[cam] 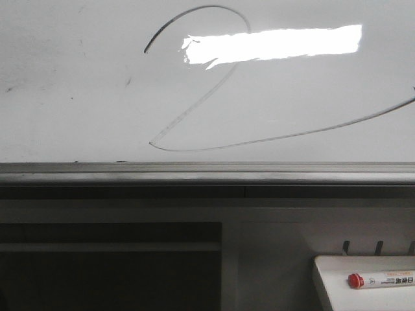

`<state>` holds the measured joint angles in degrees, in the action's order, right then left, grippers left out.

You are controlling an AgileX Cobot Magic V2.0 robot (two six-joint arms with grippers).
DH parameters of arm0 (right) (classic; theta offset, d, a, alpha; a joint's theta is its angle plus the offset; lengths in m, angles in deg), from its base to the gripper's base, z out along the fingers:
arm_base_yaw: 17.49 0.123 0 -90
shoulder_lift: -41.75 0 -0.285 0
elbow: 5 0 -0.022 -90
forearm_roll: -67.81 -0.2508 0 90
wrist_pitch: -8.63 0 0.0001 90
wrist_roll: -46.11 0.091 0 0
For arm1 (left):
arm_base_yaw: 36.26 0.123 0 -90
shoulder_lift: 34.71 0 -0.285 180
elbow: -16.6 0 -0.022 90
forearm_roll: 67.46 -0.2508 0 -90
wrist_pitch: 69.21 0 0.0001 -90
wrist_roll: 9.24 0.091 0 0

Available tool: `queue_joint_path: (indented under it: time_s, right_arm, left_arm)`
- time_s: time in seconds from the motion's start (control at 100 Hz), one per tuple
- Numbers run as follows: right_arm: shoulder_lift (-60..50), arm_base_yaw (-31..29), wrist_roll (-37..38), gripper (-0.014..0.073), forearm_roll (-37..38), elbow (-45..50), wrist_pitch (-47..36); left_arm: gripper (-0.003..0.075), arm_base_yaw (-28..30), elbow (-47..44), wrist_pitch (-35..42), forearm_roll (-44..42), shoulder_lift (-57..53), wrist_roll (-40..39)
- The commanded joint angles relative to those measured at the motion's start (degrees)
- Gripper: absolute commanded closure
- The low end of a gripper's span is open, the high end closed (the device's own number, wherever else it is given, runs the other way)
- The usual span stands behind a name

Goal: Write number 2 on whiteboard

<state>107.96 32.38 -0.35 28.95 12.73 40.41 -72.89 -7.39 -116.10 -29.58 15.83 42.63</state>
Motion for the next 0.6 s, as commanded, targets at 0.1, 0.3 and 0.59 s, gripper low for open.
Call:
queue_joint_path:
  time_s: [0.1, 0.3, 0.59]
  right_arm:
    - [1.01, 5.55, -2.03, 0.0664, -1.36, -2.65, -6.75]
    - [1.01, 8.02, -2.50, 0.0664, -1.36, -2.65, -9.10]
    - [1.01, 8.28, -2.50, 0.0664, -1.36, -2.65, -9.10]
  left_arm:
    - [0.0448, 0.06, 3.41, -0.90, 4.08, 4.73, 0.65]
    - [0.0458, 0.06, 3.41, -0.65, 4.99, 6.36, 0.65]
    - [0.0741, 0.06, 3.41, 1.71, 5.15, 7.49, 0.65]
